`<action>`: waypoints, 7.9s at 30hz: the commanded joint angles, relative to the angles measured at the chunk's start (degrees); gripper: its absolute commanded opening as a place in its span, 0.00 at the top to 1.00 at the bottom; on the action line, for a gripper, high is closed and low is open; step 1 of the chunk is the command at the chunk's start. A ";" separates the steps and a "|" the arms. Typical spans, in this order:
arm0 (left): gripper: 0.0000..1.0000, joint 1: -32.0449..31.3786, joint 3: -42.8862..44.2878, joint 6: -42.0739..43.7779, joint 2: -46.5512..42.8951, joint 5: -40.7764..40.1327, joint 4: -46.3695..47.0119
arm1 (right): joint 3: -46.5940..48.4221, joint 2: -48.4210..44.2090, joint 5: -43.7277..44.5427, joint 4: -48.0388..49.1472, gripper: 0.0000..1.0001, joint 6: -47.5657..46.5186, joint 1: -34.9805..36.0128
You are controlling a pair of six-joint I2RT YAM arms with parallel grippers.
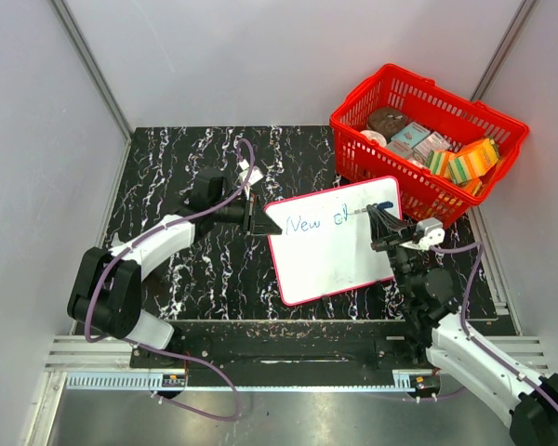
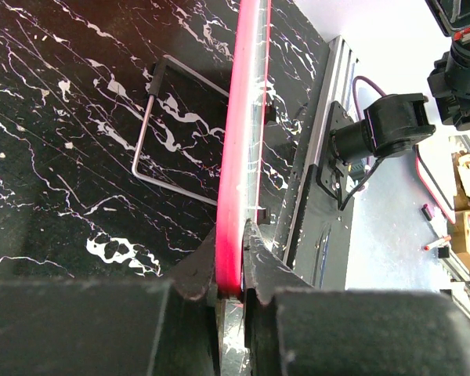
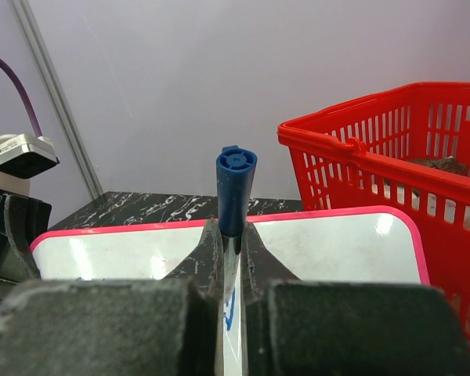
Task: Write a sentence on the whiteboard
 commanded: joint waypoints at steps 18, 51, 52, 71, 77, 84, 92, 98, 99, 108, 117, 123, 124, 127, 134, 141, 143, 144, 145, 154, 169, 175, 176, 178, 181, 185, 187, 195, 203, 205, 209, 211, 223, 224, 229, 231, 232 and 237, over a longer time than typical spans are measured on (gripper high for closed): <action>1.00 -0.41 -0.35 12.95 -0.09 -9.42 -3.92 | 0.41 4.26 3.33 7.62 1.00 -1.21 -0.15; 1.00 -0.68 -0.71 12.95 -0.35 -9.95 -4.10 | -0.20 3.64 2.28 2.96 1.00 1.08 -0.15; 1.00 -0.68 -0.71 12.95 -0.35 -10.04 -4.18 | -0.20 3.82 2.19 3.05 1.00 1.25 -0.15; 1.00 -1.21 -0.53 12.95 -0.18 -10.48 -4.71 | 0.76 6.98 4.20 6.12 1.00 0.81 -0.15; 1.00 -1.29 -0.62 12.95 0.00 -10.48 -4.80 | 0.68 7.51 5.70 7.27 1.00 0.90 -0.15; 1.00 -1.47 -0.44 14.35 0.08 -10.74 -5.06 | 0.32 7.77 6.93 8.50 1.00 0.81 -0.15; 1.00 -1.56 -0.44 14.53 0.08 -11.00 -5.41 | -0.03 6.90 7.20 7.18 1.00 0.99 -0.15; 1.00 -1.64 -0.44 14.62 0.00 -10.92 -5.41 | -0.12 4.87 7.90 4.73 1.00 0.99 -0.23; 1.00 -1.64 -0.44 14.62 0.00 -10.92 -5.33 | -0.03 4.52 7.90 4.37 1.00 1.07 -0.15; 1.00 -1.64 -0.35 14.62 0.00 -11.01 -5.68 | -1.17 1.80 8.25 0.42 1.00 2.22 -0.15; 1.00 -1.73 -0.35 14.79 0.17 -11.71 -5.94 | -0.82 1.09 8.08 -3.80 1.00 3.62 -0.15; 1.00 -1.82 -0.27 14.88 0.26 -12.06 -6.12 | -1.61 -0.92 8.25 -6.00 1.00 4.77 -0.15; 1.00 -1.82 -0.27 14.88 0.17 -12.06 -6.12 | -1.70 -1.10 8.34 -6.09 1.00 4.85 -0.23; 1.00 -1.82 -0.27 14.88 0.26 -12.15 -6.21 | -1.26 -1.81 8.25 -6.27 1.00 4.41 -0.15; 1.00 -2.00 -0.18 15.06 0.26 -12.50 -6.47 | 1.46 -3.83 6.58 -4.69 1.00 3.89 -0.15; 1.00 -2.17 -0.09 15.23 0.52 -12.94 -6.73 | 3.40 -2.86 7.81 -3.37 1.00 1.78 -0.15; 1.00 -2.17 -0.09 15.23 0.44 -12.94 -6.73 | 3.66 -2.42 8.25 -3.10 1.00 1.34 -0.15; 1.00 -2.26 -0.09 15.32 0.44 -13.02 -6.82 | 3.75 -1.81 8.95 -2.67 1.00 1.16 -0.15; 1.00 -2.35 -0.09 15.32 0.44 -12.94 -6.73 | 3.66 -1.46 9.39 -2.49 1.00 0.99 -0.15; 1.00 -2.35 -0.18 15.50 0.70 -12.94 -6.73 | 2.70 -0.14 12.65 -0.03 1.00 -0.33 -0.23; 1.00 -2.44 -0.18 15.76 0.61 -13.29 -7.35 | 2.17 2.59 13.44 1.29 1.00 -0.33 -0.15; 1.00 -2.52 -0.18 15.85 0.52 -13.38 -7.26 | 1.90 3.82 13.18 2.70 1.00 0.11 -0.23; 1.00 -2.61 -0.09 15.85 0.52 -13.38 -7.26 | 1.91 3.99 12.91 2.79 1.00 0.37 -0.15; 1.00 -2.52 -0.09 15.85 0.61 -13.47 -7.35 | 1.56 3.91 11.68 2.87 1.00 0.89 -0.15; 1.00 -2.52 -0.09 15.85 0.79 -13.47 -7.35 | 1.21 3.56 10.72 2.53 1.00 1.34 -0.15; 1.00 -2.61 -0.09 15.85 0.79 -13.55 -7.44 | 0.85 2.77 10.19 0.94 1.00 2.04 -0.23; 1.00 -2.61 -0.18 15.94 0.79 -13.47 -7.35 | 0.42 2.50 9.84 0.07 1.00 2.65 -0.15; 1.00 -2.70 -0.09 16.02 0.88 -13.82 -7.52 | -0.64 -0.13 9.39 -3.79 1.00 3.71 -0.15; 1.00 -2.88 -0.09 16.11 0.96 -14.26 -7.79 | -0.73 -2.07 10.45 -6.27 1.00 3.62 -0.15; 1.00 -2.88 -0.09 16.29 0.88 -14.34 -7.96 | -0.64 -1.90 10.89 -6.09 1.00 3.45 -0.15; 1.00 -3.05 -0.09 16.20 0.88 -14.43 -7.96 | 0.15 -0.76 12.11 -5.48 1.00 3.10 -0.23; 1.00 -2.96 -0.09 16.20 0.96 -14.43 -7.96 | 0.76 -0.14 12.55 -5.04 1.00 2.66 -0.15; 1.00 -3.05 -0.09 16.46 0.88 -14.61 -7.96 | 2.78 2.33 15.63 -2.75 1.00 0.99 -0.15; 1.00 -3.14 -0.09 16.38 0.88 -14.69 -7.96 | 2.87 2.32 15.81 -2.75 1.00 0.99 -0.15; 1.00 -3.14 -0.18 16.38 0.96 -14.78 -7.96 | 2.43 1.97 15.55 -1.70 1.00 1.07 -0.15; 1.00 -3.14 -0.09 16.46 1.05 -14.70 -7.96 | 2.35 2.06 15.55 -1.35 1.00 0.90 -0.15; 1.00 -3.14 -0.09 16.46 0.96 -14.78 -7.96 | 2.35 1.89 15.29 -0.91 1.00 0.99 -0.15; 1.00 -3.14 0.09 16.55 1.05 -14.78 -8.23 | 2.78 1.97 14.84 -0.38 1.00 0.81 -0.15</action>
